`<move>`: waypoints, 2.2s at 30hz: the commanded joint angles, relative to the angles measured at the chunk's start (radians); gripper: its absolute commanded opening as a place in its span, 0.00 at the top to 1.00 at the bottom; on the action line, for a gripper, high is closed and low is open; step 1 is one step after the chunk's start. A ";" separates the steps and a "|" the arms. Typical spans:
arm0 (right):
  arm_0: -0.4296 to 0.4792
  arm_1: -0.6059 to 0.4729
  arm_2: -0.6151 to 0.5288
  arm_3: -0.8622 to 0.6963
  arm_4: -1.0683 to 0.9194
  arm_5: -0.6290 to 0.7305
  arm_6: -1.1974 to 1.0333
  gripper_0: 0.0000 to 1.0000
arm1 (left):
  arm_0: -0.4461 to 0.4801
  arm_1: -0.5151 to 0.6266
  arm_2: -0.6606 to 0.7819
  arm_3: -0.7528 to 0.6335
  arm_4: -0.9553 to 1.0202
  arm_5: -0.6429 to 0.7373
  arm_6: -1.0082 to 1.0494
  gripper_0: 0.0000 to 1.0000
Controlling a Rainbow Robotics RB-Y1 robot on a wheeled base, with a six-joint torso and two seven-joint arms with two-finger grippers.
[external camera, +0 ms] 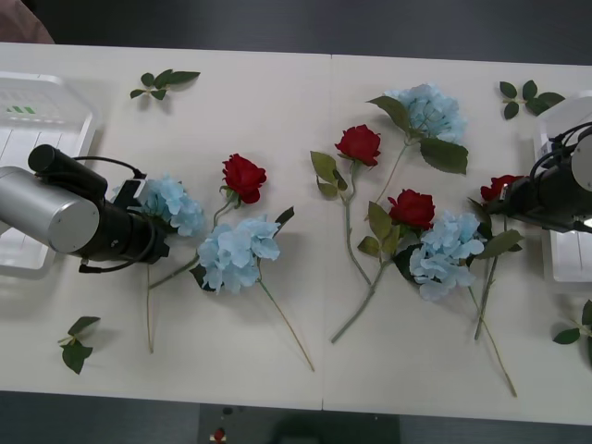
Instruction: Put the red flowers into the right box and the blue flowers into the left box
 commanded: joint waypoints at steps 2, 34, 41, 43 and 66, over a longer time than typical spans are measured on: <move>-0.003 0.037 -0.003 0.022 0.001 -0.018 -0.001 0.00 | -0.015 0.010 0.011 -0.013 -0.016 -0.004 0.030 1.00; 0.011 0.068 -0.003 0.047 0.001 -0.075 0.001 1.00 | -0.027 0.395 0.338 -0.075 -0.007 -0.031 0.037 1.00; 0.000 0.031 -0.016 -0.033 0.009 -0.053 -0.001 1.00 | -0.029 0.372 0.338 0.123 -0.083 -0.144 0.028 1.00; 0.000 0.017 -0.040 -0.085 0.012 -0.020 0.002 1.00 | -0.029 0.354 0.336 0.183 -0.113 -0.158 0.017 1.00; -0.242 -0.228 -0.267 -0.061 -0.010 0.281 0.277 1.00 | -0.029 0.308 0.279 0.329 -0.177 -0.293 0.016 0.00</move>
